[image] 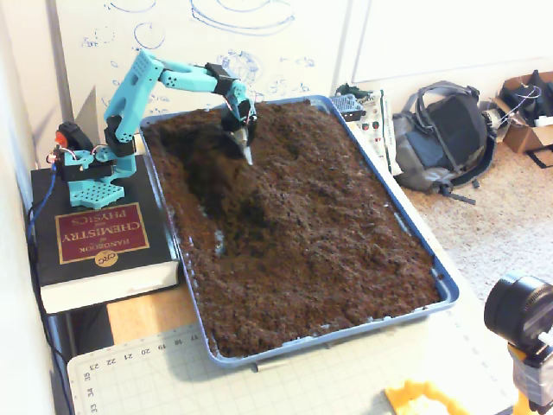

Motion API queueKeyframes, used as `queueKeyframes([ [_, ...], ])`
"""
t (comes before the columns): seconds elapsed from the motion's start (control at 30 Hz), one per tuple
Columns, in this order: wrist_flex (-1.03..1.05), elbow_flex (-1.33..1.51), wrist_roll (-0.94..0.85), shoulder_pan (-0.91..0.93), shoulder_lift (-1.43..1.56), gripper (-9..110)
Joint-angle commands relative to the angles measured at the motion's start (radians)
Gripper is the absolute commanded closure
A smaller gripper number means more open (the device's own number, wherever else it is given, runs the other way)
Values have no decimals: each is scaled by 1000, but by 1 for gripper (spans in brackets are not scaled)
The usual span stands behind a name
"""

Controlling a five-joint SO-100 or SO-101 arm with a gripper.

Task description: Build a berm.

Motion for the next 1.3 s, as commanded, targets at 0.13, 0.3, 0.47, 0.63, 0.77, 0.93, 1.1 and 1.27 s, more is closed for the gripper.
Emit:
queueKeyframes([
  [0.13, 25, -86, -12, 14, 287, 101],
  [0.3, 25, -198, -51, 103, 311, 101],
  [0.47, -14, -241, -201, 232, 259, 101],
  [0.63, -225, -241, -310, 341, 158, 101],
  [0.77, -413, -241, -357, 380, 75, 101],
  [0.93, -578, -255, -370, 390, -55, 101],
  [1.1, -670, -259, -370, 382, -150, 101],
  [1.27, -710, -261, -371, 382, -230, 101],
])
